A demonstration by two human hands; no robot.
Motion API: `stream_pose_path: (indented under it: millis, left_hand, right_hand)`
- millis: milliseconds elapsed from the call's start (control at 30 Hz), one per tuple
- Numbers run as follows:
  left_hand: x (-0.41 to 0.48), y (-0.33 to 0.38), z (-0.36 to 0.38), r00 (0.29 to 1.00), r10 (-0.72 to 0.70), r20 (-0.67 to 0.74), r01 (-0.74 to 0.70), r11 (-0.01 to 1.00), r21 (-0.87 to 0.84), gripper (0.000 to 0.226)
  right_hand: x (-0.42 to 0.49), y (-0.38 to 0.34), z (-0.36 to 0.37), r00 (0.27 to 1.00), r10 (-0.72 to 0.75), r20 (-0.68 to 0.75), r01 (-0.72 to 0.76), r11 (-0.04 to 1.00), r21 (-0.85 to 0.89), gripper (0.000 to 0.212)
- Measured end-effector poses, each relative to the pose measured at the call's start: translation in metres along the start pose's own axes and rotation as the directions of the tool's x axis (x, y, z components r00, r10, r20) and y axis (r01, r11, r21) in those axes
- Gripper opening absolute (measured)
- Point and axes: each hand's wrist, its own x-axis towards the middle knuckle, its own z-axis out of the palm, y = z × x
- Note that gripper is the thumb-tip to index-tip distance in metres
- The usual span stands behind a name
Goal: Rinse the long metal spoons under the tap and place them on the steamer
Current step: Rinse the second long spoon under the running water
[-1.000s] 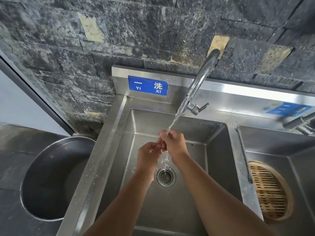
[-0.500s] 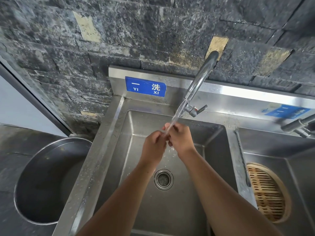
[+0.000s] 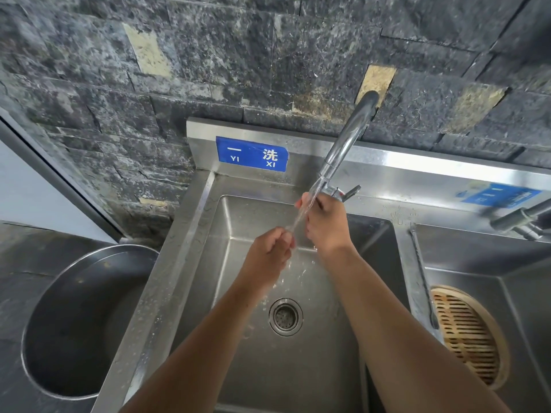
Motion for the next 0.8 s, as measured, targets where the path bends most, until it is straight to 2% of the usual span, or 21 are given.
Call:
stream_pose_path:
  millis: [267, 433, 600, 800]
  left_hand:
    - [-0.008, -0.015, -0.001, 0.999, 0.04, -0.017, -0.038, 0.994, 0.101, 0.035]
    - [-0.014, -0.031, -0.004, 0.999, 0.023, -0.03, -0.02, 0.992, 0.121, 0.031]
    - [-0.021, -0.041, -0.008, 0.996, 0.081, -0.02, -0.077, 0.982, 0.172, 0.029]
    - [-0.026, -0.051, -0.018, 0.989, 0.144, -0.015, -0.138, 0.97, 0.202, 0.033]
  right_hand:
    - [0.004, -0.012, -0.009, 0.987, -0.12, -0.104, 0.112, 0.99, -0.084, 0.034]
    - [0.005, -0.017, -0.012, 0.981, -0.13, -0.144, 0.126, 0.991, -0.033, 0.033]
    - [0.002, -0.023, -0.018, 0.971, -0.178, -0.156, 0.166, 0.982, -0.087, 0.038]
    - [0.003, -0.034, -0.028, 0.965, -0.196, -0.173, 0.195, 0.98, -0.024, 0.033]
